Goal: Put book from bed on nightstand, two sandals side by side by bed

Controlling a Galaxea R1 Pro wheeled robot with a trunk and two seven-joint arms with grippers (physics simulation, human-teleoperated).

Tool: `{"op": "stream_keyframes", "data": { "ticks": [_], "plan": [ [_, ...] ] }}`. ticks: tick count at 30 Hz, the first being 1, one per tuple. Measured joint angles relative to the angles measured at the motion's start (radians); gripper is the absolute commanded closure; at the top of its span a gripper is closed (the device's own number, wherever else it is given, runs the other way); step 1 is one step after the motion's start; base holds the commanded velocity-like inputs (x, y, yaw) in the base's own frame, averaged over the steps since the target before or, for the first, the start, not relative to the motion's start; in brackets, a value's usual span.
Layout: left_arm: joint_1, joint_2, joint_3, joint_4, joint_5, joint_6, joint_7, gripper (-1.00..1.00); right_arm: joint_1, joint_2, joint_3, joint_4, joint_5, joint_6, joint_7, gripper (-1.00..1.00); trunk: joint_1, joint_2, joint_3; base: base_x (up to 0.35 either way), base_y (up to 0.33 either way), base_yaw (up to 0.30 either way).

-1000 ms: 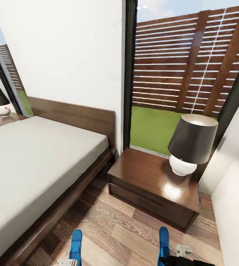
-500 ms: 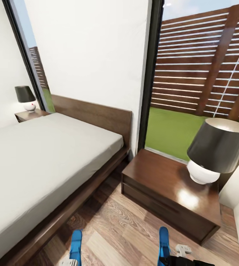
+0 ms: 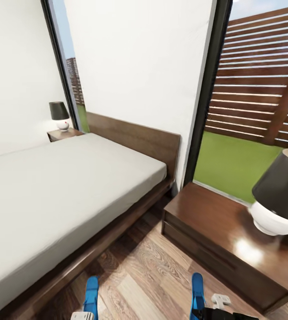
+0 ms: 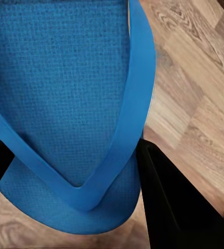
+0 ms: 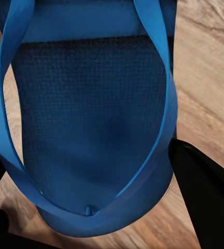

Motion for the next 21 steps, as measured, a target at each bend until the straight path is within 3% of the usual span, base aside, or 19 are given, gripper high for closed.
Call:
{"op": "stream_keyframes", "data": {
  "ticks": [21],
  "plan": [
    [0.000,0.000,0.000,0.000,0.000,0.000,0.000,1.00,0.000,0.000,0.000,0.000,0.000,0.000,0.000,1.00,0.000,0.000,0.000,0.000,0.000,0.288]
  ]
}}
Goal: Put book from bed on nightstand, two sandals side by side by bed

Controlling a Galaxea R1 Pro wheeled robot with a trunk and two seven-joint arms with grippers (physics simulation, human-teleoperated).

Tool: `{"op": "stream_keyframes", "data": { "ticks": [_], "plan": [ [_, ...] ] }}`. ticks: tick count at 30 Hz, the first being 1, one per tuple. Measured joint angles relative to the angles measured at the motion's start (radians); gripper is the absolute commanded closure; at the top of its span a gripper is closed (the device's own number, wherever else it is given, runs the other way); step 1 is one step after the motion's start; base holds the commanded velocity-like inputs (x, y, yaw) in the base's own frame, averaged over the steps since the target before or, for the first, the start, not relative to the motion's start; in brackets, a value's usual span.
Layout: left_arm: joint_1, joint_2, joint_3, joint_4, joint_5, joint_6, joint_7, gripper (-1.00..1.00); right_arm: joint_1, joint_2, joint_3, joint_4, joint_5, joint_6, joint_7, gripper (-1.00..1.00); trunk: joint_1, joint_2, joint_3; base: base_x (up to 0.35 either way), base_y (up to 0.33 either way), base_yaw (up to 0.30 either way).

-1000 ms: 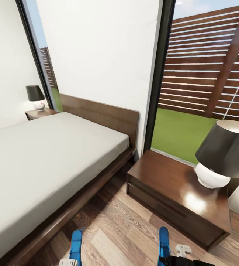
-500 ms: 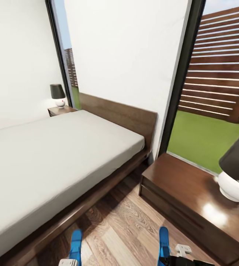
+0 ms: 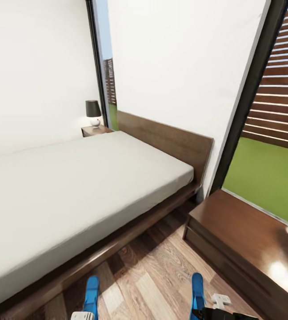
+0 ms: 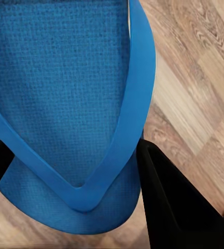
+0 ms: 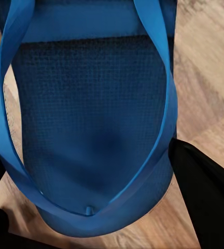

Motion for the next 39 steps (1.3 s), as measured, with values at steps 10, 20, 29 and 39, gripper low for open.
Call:
{"op": "stream_keyframes", "data": {
  "ticks": [10,20,29,39],
  "plan": [
    [0.000,0.000,0.000,0.000,0.000,0.000,0.000,1.00,0.000,0.000,0.000,0.000,0.000,0.000,0.000,1.00,0.000,0.000,0.000,0.000,0.000,0.288],
    [0.000,0.000,0.000,0.000,0.000,0.000,0.000,1.00,0.000,0.002,0.000,0.000,0.000,0.000,0.000,1.00,0.000,0.000,-0.001,0.000,0.000,0.289],
    [0.000,-0.001,0.000,0.000,0.000,0.000,0.000,1.00,0.000,0.002,0.000,-0.001,0.000,0.000,0.000,1.00,0.000,0.000,-0.005,0.000,0.000,0.289],
    [0.000,-0.008,0.000,0.000,0.000,0.000,0.000,1.00,0.000,0.003,0.000,0.000,0.000,0.000,0.000,1.00,0.000,0.000,-0.010,0.000,0.000,0.289]
  ]
}}
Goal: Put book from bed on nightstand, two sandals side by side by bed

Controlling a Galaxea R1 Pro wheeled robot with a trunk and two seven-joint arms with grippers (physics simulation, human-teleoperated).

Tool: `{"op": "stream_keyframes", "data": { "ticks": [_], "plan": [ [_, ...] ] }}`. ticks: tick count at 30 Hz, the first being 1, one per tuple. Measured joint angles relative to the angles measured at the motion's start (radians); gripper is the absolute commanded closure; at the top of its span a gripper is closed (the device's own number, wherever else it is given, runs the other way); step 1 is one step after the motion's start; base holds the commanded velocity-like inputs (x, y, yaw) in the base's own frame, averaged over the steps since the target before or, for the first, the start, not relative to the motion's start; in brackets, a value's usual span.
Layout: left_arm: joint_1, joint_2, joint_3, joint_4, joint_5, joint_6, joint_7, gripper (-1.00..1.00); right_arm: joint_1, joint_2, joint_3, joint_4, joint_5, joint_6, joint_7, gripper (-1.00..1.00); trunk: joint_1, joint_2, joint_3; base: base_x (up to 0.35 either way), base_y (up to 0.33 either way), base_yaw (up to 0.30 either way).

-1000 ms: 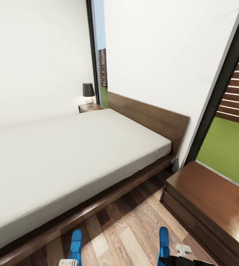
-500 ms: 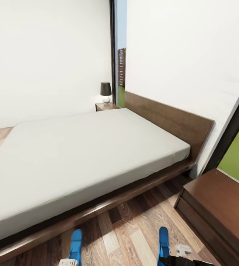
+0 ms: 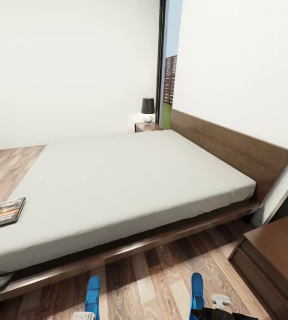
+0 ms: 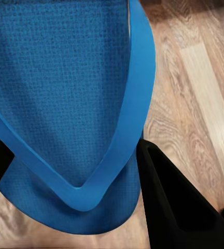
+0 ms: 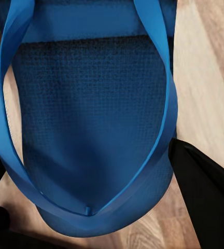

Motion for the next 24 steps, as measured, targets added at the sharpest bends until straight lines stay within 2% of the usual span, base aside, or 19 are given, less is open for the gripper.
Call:
{"op": "stream_keyframes", "data": {
  "ticks": [24],
  "plan": [
    [0.000,-0.002,0.000,0.000,-0.001,0.000,0.000,1.00,0.000,0.001,0.000,0.000,0.000,0.000,0.000,1.00,0.000,0.000,-0.011,0.000,0.000,0.289]
  ]
}}
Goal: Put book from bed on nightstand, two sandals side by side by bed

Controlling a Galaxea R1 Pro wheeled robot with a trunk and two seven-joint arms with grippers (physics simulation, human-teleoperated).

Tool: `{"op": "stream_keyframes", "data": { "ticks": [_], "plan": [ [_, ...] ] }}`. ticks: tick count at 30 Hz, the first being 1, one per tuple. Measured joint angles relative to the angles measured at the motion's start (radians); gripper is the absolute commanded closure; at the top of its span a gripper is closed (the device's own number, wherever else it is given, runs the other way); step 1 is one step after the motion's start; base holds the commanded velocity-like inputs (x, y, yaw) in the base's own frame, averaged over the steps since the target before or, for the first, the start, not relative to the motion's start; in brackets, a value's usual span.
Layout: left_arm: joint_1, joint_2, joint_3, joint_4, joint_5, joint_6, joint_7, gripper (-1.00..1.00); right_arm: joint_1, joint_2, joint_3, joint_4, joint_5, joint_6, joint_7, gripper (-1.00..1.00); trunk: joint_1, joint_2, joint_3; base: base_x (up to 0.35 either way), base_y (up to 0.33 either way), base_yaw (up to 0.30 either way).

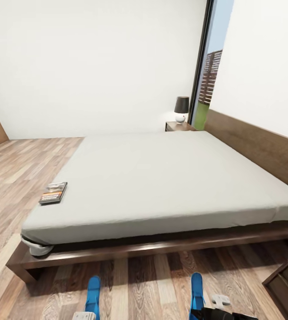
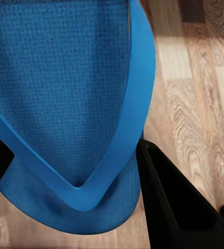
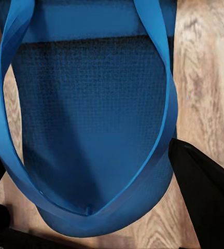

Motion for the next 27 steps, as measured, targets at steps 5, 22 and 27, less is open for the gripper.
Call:
{"op": "stream_keyframes", "data": {
  "ticks": [5,22,27],
  "plan": [
    [0.000,-0.004,0.001,0.000,0.000,0.000,0.000,1.00,0.000,0.000,-0.001,0.000,0.000,0.000,0.000,1.00,0.000,0.000,-0.002,0.000,0.000,0.289],
    [0.000,-0.005,0.000,0.000,0.000,0.000,0.000,1.00,0.000,0.000,-0.001,0.000,-0.001,0.000,0.000,1.00,0.000,0.000,-0.002,0.000,0.000,0.159],
    [0.000,-0.005,0.001,0.000,0.000,0.000,0.000,1.00,0.000,-0.001,-0.001,0.000,-0.001,0.000,0.000,1.00,0.000,0.000,-0.002,0.000,0.000,0.130]
  ]
}}
